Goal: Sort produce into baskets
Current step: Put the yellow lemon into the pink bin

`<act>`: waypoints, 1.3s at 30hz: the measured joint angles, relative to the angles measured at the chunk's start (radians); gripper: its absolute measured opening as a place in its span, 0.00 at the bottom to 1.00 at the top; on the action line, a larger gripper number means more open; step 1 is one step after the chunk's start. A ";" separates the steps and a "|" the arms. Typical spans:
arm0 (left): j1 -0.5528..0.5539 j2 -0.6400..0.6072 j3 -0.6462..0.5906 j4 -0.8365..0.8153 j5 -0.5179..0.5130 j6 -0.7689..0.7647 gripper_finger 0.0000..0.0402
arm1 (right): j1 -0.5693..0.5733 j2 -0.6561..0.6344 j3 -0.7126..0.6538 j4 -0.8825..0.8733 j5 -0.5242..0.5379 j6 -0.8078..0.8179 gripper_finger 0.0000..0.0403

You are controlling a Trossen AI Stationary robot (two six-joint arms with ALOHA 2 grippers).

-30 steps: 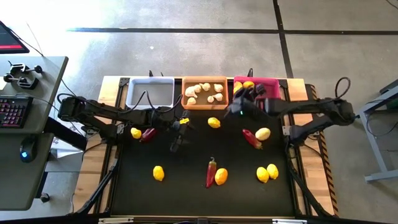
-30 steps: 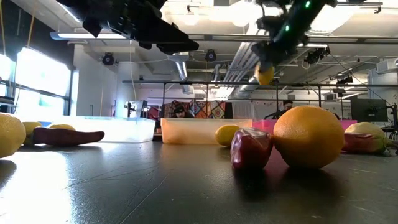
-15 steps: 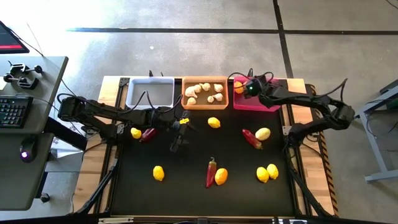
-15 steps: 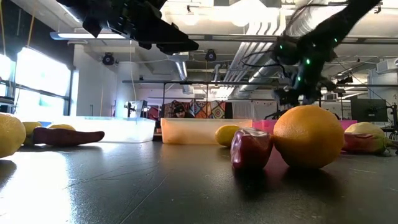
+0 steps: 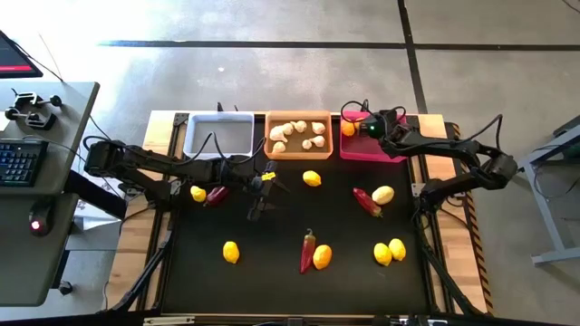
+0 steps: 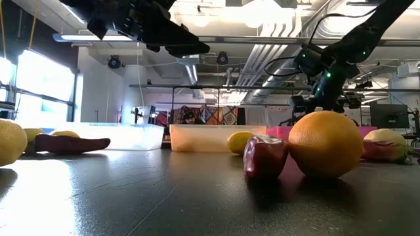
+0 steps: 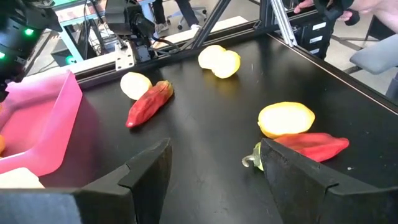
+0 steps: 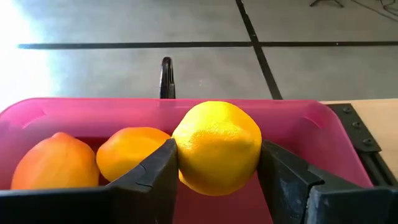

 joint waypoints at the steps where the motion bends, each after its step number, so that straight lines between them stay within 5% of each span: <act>1: 0.000 0.000 0.000 0.000 0.000 0.000 0.58 | 0.000 0.000 0.000 0.000 -0.001 0.009 0.44; 11: 0.000 0.000 0.000 -0.005 0.000 -0.019 0.58 | -0.013 0.000 -0.032 0.008 0.007 0.067 0.44; 21: 0.000 0.000 0.000 -0.009 -0.016 -0.019 0.58 | -0.051 0.001 -0.135 0.227 -0.065 0.108 0.44; 39: -0.002 0.000 0.000 -0.008 -0.018 -0.028 0.58 | -0.086 0.001 -0.138 0.230 -0.109 0.100 0.44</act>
